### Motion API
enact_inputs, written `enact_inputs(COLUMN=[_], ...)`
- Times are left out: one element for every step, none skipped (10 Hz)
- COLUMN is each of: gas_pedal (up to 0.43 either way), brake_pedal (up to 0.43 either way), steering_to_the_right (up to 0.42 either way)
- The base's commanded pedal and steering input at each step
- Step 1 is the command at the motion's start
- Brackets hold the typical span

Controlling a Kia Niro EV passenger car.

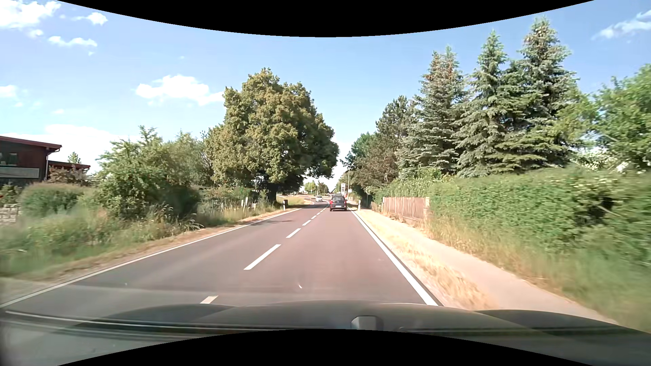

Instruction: Follow the waypoints while adhering to traffic rules and regulations

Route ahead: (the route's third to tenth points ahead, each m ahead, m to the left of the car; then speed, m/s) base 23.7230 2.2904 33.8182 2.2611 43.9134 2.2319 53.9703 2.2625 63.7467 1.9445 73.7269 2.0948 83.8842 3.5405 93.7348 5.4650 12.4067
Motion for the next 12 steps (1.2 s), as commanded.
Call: enact_inputs(gas_pedal=[0.039,0.039,0.039,0.039,0.039,0.039,0.039,0.039,0.039,0.039,0.039,0.039], brake_pedal=[0.006,0.006,0.006,0.006,0.006,0.006,0.006,0.006,0.006,0.006,0.006,0.006], steering_to_the_right=[0.000,0.000,-0.001,-0.001,-0.001,-0.001,-0.001,-0.001,-0.001,-0.001,-0.001,-0.001])
